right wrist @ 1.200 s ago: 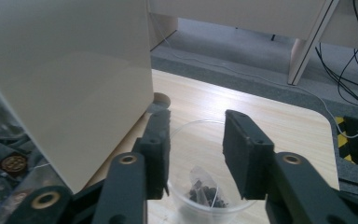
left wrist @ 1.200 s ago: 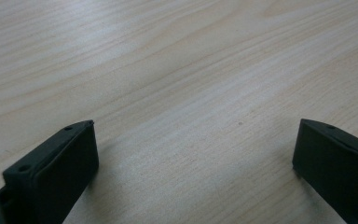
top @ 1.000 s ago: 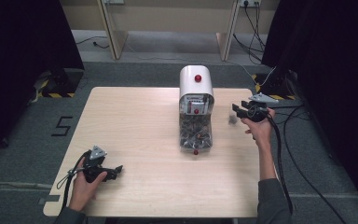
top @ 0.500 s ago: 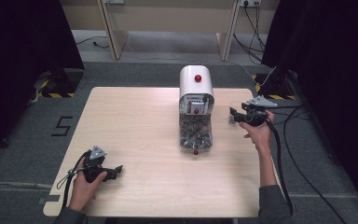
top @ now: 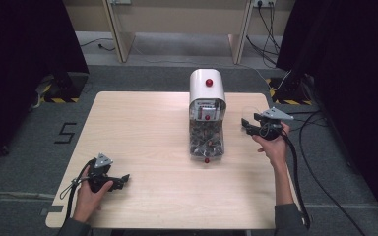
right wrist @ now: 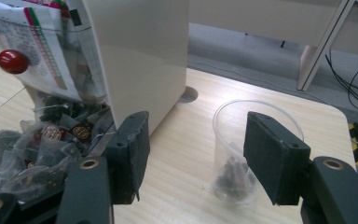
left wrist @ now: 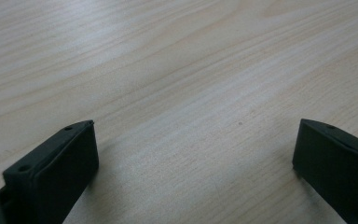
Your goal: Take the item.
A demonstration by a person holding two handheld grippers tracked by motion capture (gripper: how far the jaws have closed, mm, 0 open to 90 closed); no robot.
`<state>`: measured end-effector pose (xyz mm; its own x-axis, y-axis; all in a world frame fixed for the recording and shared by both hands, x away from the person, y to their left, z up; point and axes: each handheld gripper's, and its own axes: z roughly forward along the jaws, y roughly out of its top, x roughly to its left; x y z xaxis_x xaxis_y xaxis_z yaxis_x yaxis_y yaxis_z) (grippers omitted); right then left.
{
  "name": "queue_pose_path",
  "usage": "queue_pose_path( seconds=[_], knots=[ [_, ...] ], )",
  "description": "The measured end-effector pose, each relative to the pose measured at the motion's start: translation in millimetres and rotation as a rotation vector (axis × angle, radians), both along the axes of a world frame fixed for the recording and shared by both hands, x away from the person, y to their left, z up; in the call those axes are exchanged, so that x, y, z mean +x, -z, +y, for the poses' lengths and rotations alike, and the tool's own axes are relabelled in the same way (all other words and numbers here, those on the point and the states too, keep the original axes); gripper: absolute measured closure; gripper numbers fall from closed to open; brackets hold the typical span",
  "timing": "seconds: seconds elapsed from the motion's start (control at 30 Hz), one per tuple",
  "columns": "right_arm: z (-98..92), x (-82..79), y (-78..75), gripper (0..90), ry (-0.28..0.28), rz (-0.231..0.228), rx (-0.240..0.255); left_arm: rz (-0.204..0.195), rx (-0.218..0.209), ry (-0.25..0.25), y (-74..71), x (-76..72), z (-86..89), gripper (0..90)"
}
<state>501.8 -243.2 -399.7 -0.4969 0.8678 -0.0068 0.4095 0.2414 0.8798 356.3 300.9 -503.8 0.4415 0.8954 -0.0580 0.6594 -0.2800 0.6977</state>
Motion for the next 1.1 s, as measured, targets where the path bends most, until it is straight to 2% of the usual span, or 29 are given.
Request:
queue_pose_path(
  seconds=[0.1, 0.13, 0.47, 1.1],
  knots=[
    [-0.4, -4.1, 4.9, 41.8, -0.003, -0.009, 0.020, 0.000, 0.000, 0.000, 0.0, 0.0, 0.0, 0.0],
    [0.0, -5.0, 5.3, 41.5, -0.007, 0.005, 0.008, 0.000, 0.000, 0.000, 0.0, 0.0, 0.0, 0.0],
    [1.3, -12.6, 7.2, 41.4, -0.019, 0.000, -0.003, 0.000, 0.001, 0.000, -0.1, -0.1, 0.0, 0.0],
    [3.8, -26.6, 8.3, 40.6, -0.047, 0.014, 0.014, 0.000, 0.001, 0.000, -0.1, -0.1, 0.0, 0.0]
  ],
)
